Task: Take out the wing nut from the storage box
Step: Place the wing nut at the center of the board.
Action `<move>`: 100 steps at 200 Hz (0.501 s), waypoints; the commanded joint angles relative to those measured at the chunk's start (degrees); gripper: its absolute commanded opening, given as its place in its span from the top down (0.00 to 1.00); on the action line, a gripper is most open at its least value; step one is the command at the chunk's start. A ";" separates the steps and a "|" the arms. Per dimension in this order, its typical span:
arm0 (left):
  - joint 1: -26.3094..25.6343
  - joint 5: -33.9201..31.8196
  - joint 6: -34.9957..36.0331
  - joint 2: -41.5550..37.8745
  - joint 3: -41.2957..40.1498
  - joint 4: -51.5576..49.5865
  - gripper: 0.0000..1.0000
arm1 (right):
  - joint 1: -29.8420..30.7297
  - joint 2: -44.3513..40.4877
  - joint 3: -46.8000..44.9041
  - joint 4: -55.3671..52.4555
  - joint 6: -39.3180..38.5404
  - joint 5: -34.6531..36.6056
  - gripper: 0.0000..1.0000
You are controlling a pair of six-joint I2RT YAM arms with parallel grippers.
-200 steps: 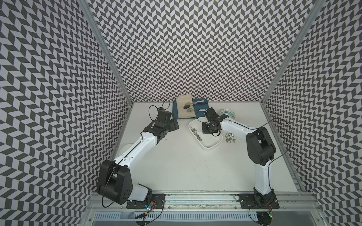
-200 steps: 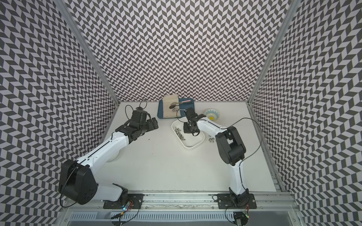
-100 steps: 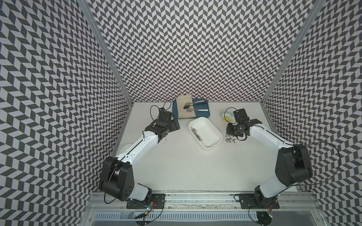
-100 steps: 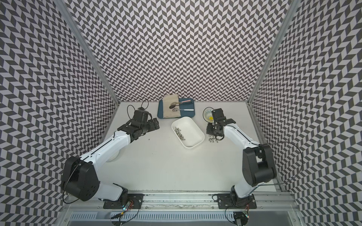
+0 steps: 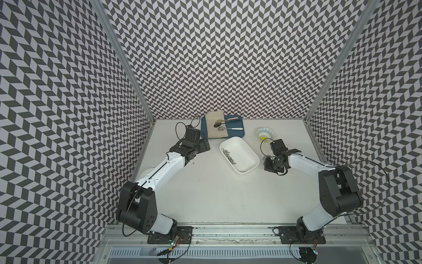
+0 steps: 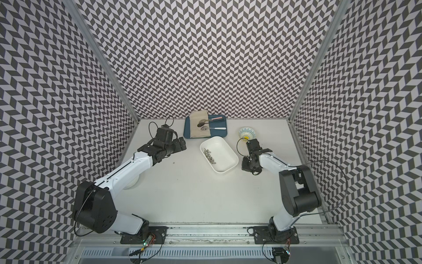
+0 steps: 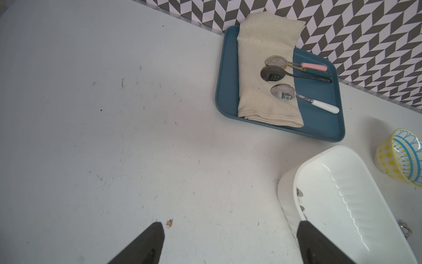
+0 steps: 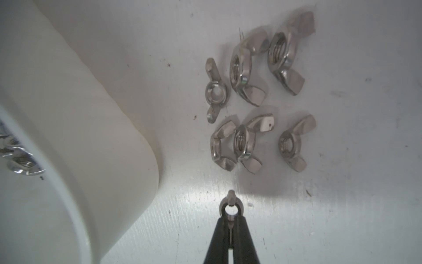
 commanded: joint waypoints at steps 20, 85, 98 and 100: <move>-0.30 -0.63 0.55 -0.93 1.29 0.28 0.05 | 0.16 2.24 -0.42 3.39 -0.60 -0.28 0.92; -0.29 -0.72 0.30 -0.93 1.23 0.28 0.05 | 0.16 1.79 0.11 2.77 -0.45 -0.62 0.79; -0.30 -0.72 0.33 -1.01 1.19 0.28 0.05 | 0.16 0.97 1.65 1.67 -0.42 -0.60 0.78; -0.30 -0.72 0.36 -0.97 1.21 0.28 0.05 | 0.16 0.83 1.96 1.49 -0.42 -0.68 0.78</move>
